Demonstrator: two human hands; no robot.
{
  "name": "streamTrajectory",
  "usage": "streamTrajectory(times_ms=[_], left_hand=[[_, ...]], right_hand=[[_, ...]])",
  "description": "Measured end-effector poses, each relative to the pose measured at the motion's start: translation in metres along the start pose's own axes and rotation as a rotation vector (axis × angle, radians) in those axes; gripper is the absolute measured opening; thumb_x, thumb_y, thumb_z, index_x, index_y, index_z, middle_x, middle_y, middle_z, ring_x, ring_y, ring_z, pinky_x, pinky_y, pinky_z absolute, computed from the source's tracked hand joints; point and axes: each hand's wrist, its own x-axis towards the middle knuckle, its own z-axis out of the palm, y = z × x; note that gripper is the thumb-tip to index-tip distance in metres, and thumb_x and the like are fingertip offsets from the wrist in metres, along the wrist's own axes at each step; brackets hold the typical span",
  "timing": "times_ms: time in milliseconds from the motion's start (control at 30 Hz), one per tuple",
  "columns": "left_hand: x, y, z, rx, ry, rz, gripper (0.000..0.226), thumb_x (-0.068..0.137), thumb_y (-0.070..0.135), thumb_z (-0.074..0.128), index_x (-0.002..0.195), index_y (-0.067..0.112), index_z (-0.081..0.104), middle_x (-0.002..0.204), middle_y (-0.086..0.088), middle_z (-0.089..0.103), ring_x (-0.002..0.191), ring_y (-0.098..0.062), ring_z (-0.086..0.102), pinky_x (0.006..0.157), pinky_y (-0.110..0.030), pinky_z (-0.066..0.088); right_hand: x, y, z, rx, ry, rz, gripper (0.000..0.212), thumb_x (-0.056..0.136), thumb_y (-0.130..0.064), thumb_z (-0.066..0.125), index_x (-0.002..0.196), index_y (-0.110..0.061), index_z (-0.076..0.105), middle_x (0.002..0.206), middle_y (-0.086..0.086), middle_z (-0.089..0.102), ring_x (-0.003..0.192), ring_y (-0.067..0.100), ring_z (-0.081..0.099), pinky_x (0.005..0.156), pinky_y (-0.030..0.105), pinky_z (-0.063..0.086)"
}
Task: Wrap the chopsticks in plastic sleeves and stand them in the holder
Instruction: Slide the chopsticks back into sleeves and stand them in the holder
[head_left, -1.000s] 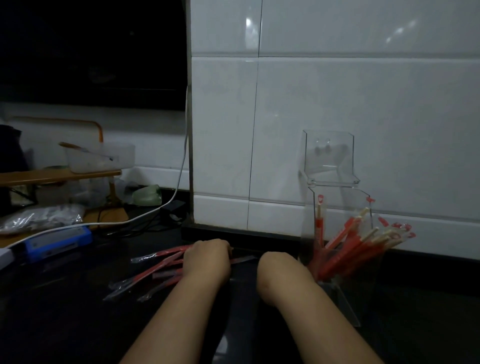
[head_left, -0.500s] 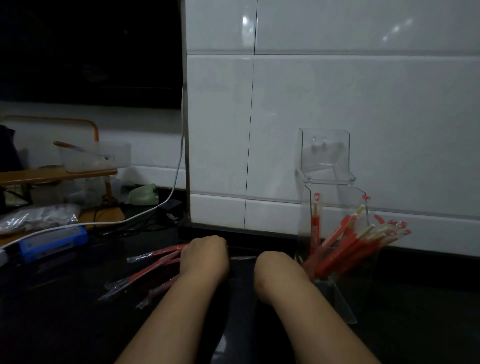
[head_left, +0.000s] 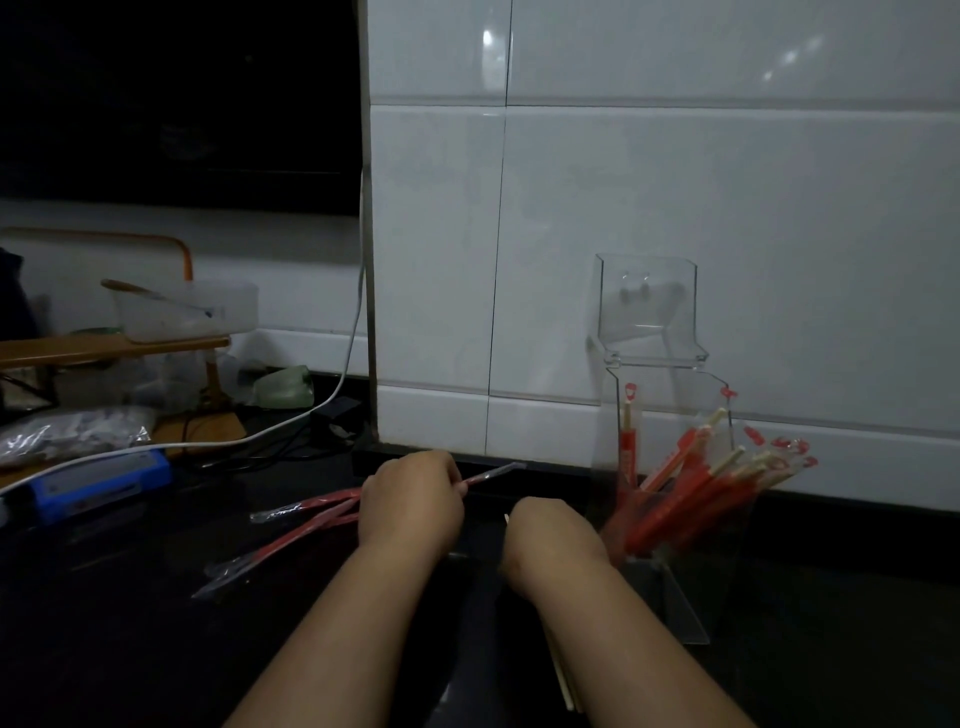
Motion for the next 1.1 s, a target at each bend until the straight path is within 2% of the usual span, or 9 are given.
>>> streamTrajectory(times_ms=[200,300,467,600,667,867,933,1000,1100], left_hand=[[-0.001,-0.003,0.002,-0.095,0.044,-0.015,0.010,0.094,0.032,0.061,0.101,0.032,0.068,0.102,0.002,0.071,0.100,-0.024,0.062,0.085,-0.033,0.048],[0.001,-0.003,0.002,-0.357,0.098,-0.061,0.016,0.093,0.029,0.065,0.109,0.028,0.066,0.101,0.002,0.071,0.097,-0.022,0.064,0.084,-0.034,0.051],[0.004,0.003,-0.003,-0.854,0.155,-0.211,0.010,0.085,0.028,0.075,0.087,0.026,0.066,0.071,-0.004,0.066,0.072,-0.027,0.068,0.069,-0.048,0.060],[0.007,0.000,-0.008,-1.051,0.157,-0.326,0.008,0.088,0.018,0.072,0.088,0.023,0.066,0.078,-0.011,0.069,0.066,-0.027,0.064,0.070,-0.051,0.060],[0.007,-0.001,-0.010,-1.161,0.154,-0.376,0.009,0.090,0.014,0.068,0.093,0.022,0.066,0.087,-0.016,0.070,0.065,-0.024,0.061,0.061,-0.040,0.057],[0.006,-0.001,-0.015,-1.330,0.176,-0.446,0.010,0.094,0.015,0.063,0.104,0.018,0.065,0.094,-0.012,0.068,0.079,-0.025,0.063,0.070,-0.038,0.055],[0.007,-0.002,-0.014,-1.335,0.210,-0.474,0.007,0.094,0.015,0.064,0.099,0.020,0.065,0.095,-0.010,0.069,0.083,-0.025,0.065,0.077,-0.044,0.058],[0.009,-0.004,-0.013,-1.351,0.263,-0.484,0.006,0.094,0.015,0.065,0.097,0.020,0.066,0.096,-0.011,0.069,0.079,-0.022,0.065,0.071,-0.040,0.058],[0.010,-0.004,-0.013,-1.371,0.318,-0.486,0.008,0.095,0.012,0.063,0.101,0.016,0.066,0.095,-0.008,0.069,0.076,-0.017,0.064,0.061,-0.030,0.052]], right_hand=[[0.002,0.000,0.004,0.017,0.050,-0.016,0.034,0.091,-0.010,0.056,0.125,-0.012,0.059,0.127,0.012,0.061,0.116,0.030,0.059,0.091,0.035,0.049],[0.001,0.000,0.003,0.060,0.087,-0.044,0.036,0.090,-0.011,0.058,0.126,-0.015,0.052,0.126,0.011,0.059,0.116,0.031,0.057,0.093,0.038,0.048],[-0.001,-0.002,-0.003,0.291,0.266,-0.137,0.017,0.089,-0.011,0.052,0.102,-0.019,0.059,0.111,0.007,0.062,0.101,0.027,0.059,0.081,0.032,0.048],[-0.001,-0.005,-0.003,0.572,0.298,-0.183,0.030,0.090,-0.008,0.051,0.109,-0.021,0.070,0.113,0.004,0.066,0.102,0.021,0.062,0.081,0.020,0.044],[-0.001,-0.003,-0.003,0.661,0.325,-0.205,0.035,0.089,-0.001,0.050,0.109,-0.020,0.071,0.113,0.001,0.066,0.104,0.017,0.061,0.081,0.018,0.041],[0.007,0.000,-0.002,0.773,0.483,-0.281,0.037,0.080,0.007,0.063,0.072,-0.028,0.059,0.074,-0.007,0.059,0.068,0.008,0.055,0.055,0.005,0.037],[0.008,0.001,-0.002,0.824,0.485,-0.295,0.038,0.083,0.003,0.067,0.067,-0.028,0.053,0.067,-0.010,0.054,0.059,-0.002,0.053,0.053,0.005,0.038],[0.009,0.002,0.000,0.879,0.480,-0.303,0.035,0.087,0.001,0.065,0.070,-0.026,0.050,0.066,-0.010,0.053,0.057,-0.009,0.053,0.052,0.006,0.039],[0.012,0.000,0.004,0.918,0.488,-0.319,0.025,0.092,-0.010,0.060,0.078,-0.028,0.050,0.072,-0.003,0.063,0.065,0.007,0.063,0.060,0.027,0.053]])
